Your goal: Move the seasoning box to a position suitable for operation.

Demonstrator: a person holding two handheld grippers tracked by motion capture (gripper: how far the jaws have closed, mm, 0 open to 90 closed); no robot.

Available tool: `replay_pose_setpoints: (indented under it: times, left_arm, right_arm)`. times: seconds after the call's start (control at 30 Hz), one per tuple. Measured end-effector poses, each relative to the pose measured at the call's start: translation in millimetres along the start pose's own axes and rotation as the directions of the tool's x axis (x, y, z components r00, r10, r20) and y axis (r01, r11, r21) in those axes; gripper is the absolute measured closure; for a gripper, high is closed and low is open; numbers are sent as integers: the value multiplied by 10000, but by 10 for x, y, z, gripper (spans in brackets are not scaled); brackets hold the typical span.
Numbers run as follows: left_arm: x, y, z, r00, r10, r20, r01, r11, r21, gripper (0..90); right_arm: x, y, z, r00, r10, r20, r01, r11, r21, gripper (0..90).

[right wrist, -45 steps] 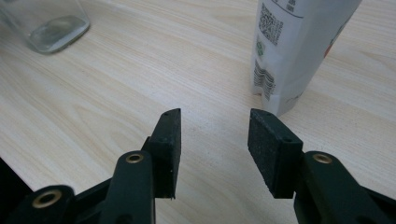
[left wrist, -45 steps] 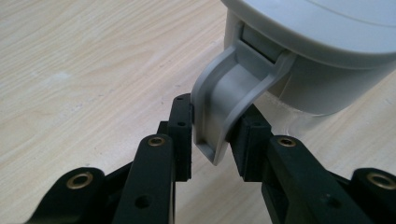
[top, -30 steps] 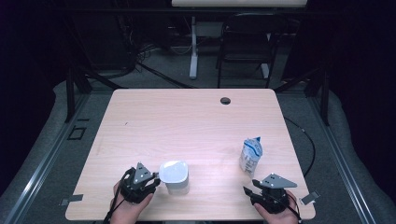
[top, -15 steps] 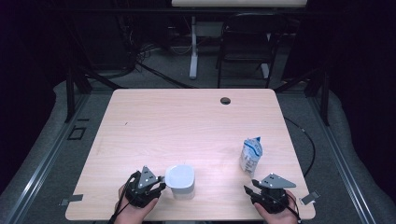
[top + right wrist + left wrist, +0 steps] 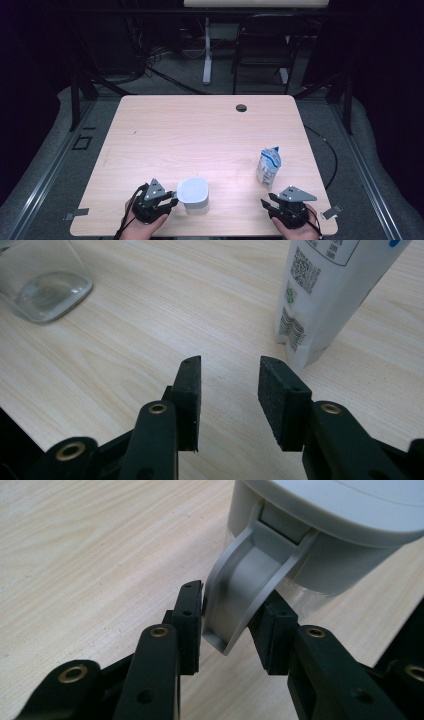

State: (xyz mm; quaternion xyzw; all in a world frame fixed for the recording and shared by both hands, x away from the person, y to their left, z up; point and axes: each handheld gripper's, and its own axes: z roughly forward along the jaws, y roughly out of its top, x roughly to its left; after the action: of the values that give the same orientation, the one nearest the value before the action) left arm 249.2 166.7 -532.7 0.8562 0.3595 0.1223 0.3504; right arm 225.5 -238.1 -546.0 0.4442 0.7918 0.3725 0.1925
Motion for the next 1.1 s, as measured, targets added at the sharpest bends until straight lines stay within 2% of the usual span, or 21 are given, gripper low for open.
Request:
replay_pose_setpoints:
  times: [0.03, 0.13, 0.2, 0.27, 0.3, 0.33, 0.37, 0.43, 0.53, 0.6, 0.8, 0.9, 1.1]
  left_arm:
    - [12, 6, -24, 9995, 9, 310, -12, 9999, 123, 663]
    - [17, 12, -42, 9989, 70, 465, -80, 9998, 202, 639]
    - [50, 32, -95, 9970, -21, 769, 10, 9999, 145, 634]
    - [57, 43, -110, 9962, -92, 862, 84, 9999, 98, 629]
    - [53, 62, -157, 9957, -18, 923, 12, 10000, 72, 621]
    - [52, 72, -213, 9955, 157, 933, -163, 9998, 60, 620]
    - [52, 72, -213, 9955, 157, 933, -163, 9998, 60, 619]
    - [72, 72, -273, 9950, 174, 982, -157, 9997, -179, 619]
    - [133, 63, -332, 9908, 9, 1352, 73, 9982, -597, 614]
    - [170, 51, -344, 9883, -102, 1522, 220, 9968, -762, 615]
    - [252, 86, -384, 9920, -162, 1253, 275, 9956, -892, 605]
    - [300, 143, -415, 9914, -254, 1285, 364, 9958, -841, 605]
    - [392, 243, -444, 9918, -558, 1146, 667, 9933, -941, 602]
  right_arm:
    - [0, 8, -12, 10000, -71, -28, 71, 10000, 15, 621]
    - [15, 22, -23, 9997, -226, 23, 226, 9997, -15, 625]
    - [43, 53, -37, 9994, -333, 111, 333, 9994, -13, 611]
    - [57, 69, -43, 9990, -409, 154, 409, 9992, -15, 612]
    - [80, 109, -58, 9981, -577, 206, 575, 9983, 118, 617]
    - [95, 131, -62, 9983, -555, 146, 555, 9984, 63, 622]
    - [95, 131, -62, 9983, -555, 146, 555, 9984, 63, 622]
    - [139, 211, -95, 9978, -656, -31, 656, 9978, -45, 610]
    - [180, 275, -101, 9938, -1082, 263, 1081, 9941, 29, 582]
    - [195, 303, -86, 9943, -1064, 62, 1064, 9943, 83, 611]
    - [279, 390, 2, 9927, -1172, -291, 1177, 9929, 162, 604]
    - [327, 471, 43, 9912, -1235, -475, 1248, 9918, 262, 596]
    - [416, 619, 122, 9891, -1366, -551, 1373, 9905, 86, 542]
